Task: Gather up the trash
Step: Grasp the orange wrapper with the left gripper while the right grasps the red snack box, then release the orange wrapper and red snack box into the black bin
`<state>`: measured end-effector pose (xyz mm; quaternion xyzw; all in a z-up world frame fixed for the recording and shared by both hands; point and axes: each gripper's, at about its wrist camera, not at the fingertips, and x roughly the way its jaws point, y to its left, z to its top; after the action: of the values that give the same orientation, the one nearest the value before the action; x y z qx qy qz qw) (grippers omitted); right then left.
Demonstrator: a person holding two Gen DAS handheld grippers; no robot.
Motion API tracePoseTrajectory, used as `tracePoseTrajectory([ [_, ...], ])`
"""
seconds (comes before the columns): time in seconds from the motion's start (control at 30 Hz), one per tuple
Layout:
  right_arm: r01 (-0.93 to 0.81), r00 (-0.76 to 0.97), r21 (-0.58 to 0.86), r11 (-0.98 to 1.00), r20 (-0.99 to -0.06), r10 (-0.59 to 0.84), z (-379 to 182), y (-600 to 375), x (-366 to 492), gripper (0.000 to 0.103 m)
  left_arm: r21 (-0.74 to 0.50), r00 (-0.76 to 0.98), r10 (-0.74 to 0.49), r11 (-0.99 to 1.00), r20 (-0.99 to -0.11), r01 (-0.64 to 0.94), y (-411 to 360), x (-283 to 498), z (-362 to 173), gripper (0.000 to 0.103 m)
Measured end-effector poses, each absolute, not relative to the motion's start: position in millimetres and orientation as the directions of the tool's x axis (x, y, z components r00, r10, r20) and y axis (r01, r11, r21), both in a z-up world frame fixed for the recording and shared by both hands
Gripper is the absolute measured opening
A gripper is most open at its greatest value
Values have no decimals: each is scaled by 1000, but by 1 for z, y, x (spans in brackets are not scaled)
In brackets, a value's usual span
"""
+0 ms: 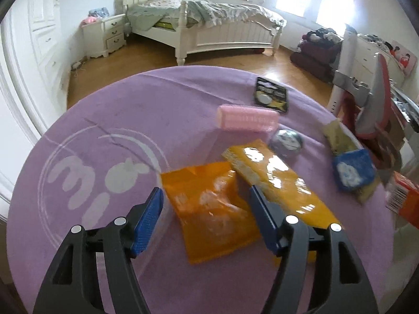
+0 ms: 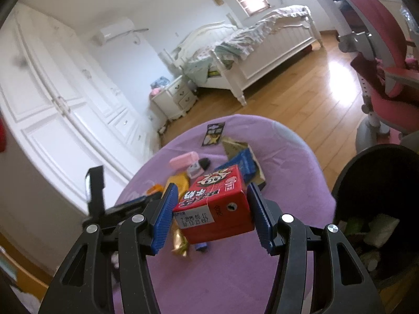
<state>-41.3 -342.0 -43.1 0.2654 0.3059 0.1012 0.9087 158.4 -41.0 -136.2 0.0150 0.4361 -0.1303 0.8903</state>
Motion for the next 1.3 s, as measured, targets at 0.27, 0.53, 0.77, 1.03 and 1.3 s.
tracePoseTrajectory([
  [0.27, -15, 800, 547, 837, -496, 339, -43, -342, -41, 55, -119, 602, -240, 965, -761, 234, -21, 153, -133, 36],
  [0.53, 62, 855, 558, 828, -458, 245, -36, -378, -56, 55, -236, 636, -447, 890, -629, 391, -51, 108, -68, 35],
  [0.77, 214, 899, 562, 799, -434, 65, -34, -437, -87, 55, -253, 496, -653, 716, -573, 650, -175, 71, -49, 35],
  [1.03, 386, 872, 526, 758, -476, -114, -56, -502, -112, 55, -276, 300, -742, 544, -599, 792, -308, 47, -87, 35],
  [1.3, 468, 842, 537, 702, -513, -169, -89, -548, -120, 55, -286, 199, -720, 491, -664, 823, -366, 36, -120, 35],
])
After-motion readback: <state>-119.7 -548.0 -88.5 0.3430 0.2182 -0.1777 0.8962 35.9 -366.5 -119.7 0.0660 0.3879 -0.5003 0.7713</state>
